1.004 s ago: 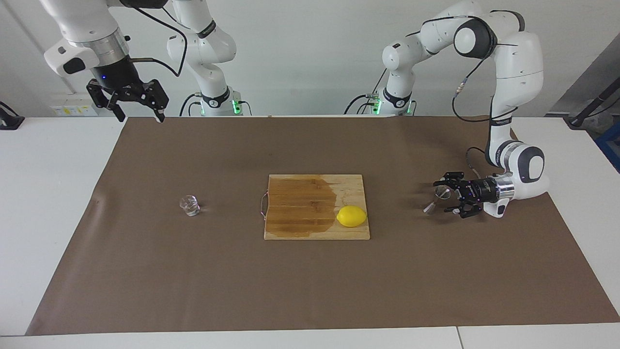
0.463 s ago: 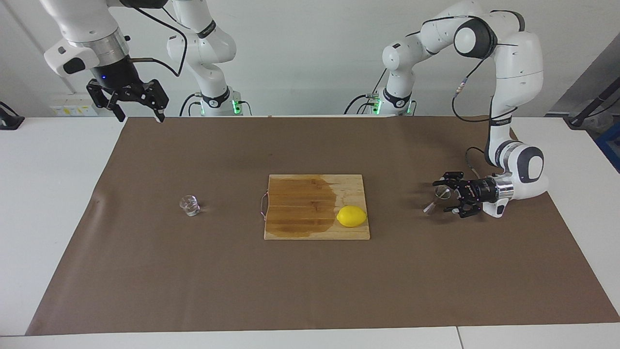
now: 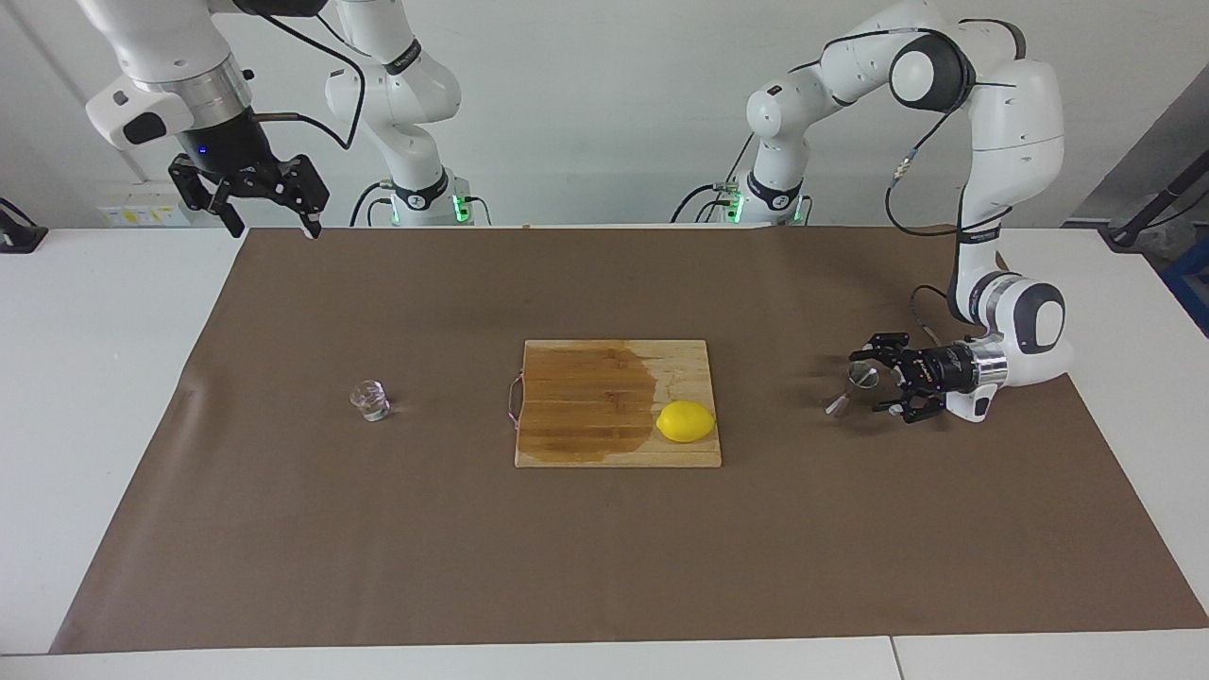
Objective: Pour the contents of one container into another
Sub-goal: 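Lift the metal cup with the left gripper and carry it over the board, then lower the metal cup onto the board and open the left gripper, then withdraw the left gripper while the right gripper reaches the glass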
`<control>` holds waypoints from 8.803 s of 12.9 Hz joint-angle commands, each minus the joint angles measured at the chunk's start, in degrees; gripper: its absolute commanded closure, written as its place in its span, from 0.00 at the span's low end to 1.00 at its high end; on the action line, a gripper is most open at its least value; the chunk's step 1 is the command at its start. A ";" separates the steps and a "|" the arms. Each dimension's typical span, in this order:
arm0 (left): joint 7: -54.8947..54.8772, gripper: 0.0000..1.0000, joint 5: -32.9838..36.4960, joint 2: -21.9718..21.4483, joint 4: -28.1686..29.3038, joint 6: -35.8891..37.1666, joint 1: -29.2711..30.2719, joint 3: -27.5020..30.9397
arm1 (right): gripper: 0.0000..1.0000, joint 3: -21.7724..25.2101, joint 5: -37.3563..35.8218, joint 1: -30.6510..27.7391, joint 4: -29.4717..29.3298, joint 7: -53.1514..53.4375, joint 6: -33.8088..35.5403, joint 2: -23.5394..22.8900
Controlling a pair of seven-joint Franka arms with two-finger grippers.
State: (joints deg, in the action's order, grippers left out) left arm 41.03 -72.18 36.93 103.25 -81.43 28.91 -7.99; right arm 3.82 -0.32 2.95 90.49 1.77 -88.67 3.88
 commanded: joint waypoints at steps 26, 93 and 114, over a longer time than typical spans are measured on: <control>0.28 0.63 -0.41 -0.37 -0.15 -1.89 1.06 -4.66 | 0.00 -0.21 0.06 -0.23 0.30 -0.19 0.69 0.70; -6.58 0.00 -27.25 -11.79 13.30 -22.90 -41.14 5.27 | 0.00 -0.21 1.98 -4.01 8.28 -5.43 -4.47 4.20; -31.69 0.00 63.08 -20.05 -22.65 -12.17 -35.05 7.38 | 0.00 18.77 65.44 -6.91 31.06 -128.57 -14.78 -20.47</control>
State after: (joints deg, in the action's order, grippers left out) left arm 13.93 -15.19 18.10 80.90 -93.83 -5.00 -0.70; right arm 22.33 62.95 -3.26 122.34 -122.41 -105.64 -14.48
